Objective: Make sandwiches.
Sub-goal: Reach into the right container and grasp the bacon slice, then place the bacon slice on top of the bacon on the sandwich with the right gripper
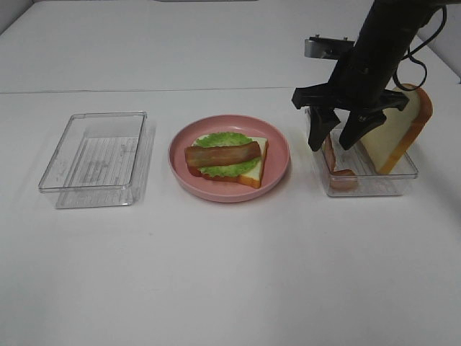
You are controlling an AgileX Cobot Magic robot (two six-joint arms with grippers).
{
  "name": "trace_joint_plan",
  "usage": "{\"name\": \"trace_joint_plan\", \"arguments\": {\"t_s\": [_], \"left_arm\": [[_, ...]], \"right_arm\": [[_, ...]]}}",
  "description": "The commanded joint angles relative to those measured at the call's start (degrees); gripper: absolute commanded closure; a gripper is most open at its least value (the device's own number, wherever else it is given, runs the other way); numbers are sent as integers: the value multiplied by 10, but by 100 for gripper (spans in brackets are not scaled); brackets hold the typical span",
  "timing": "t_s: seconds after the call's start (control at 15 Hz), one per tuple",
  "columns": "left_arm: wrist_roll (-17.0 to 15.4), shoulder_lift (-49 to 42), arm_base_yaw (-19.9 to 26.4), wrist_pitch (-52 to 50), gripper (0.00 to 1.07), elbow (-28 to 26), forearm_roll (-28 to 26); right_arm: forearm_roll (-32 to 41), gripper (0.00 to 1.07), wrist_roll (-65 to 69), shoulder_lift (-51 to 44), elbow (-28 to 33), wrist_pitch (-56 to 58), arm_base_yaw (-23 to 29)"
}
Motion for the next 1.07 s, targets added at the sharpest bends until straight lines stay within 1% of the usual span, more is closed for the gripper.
{"name": "trace_joint_plan", "arguments": {"t_s": [0.07, 0.13, 0.2, 0.27, 0.4, 0.6, 0.87, 1.07], "left_arm": [[1, -11, 1, -4, 24, 3, -3], [1, -11, 1, -4, 24, 3, -3], [1, -11, 1, -4, 24, 3, -3], [1, -11, 1, -4, 24, 3, -3], [1, -11, 1, -4, 24, 3, -3], [1, -11, 1, -4, 24, 3, -3], [1, -11, 1, -4, 24, 3, -3], [1, -11, 1, -4, 24, 3, -3]], "right_arm": [[-3, 58, 1, 13, -5, -2, 1], [-4, 66, 1, 14, -5, -2, 1], [-4, 76, 1, 14, -5, -1, 1], [-4, 83, 1, 14, -5, -1, 1], [-4, 106, 1, 14, -5, 0, 1], [-5, 107, 1, -2, -5, 1, 1], [-2, 107, 1, -60, -5, 19, 1], [23, 107, -1, -109, -5, 36, 1]]}}
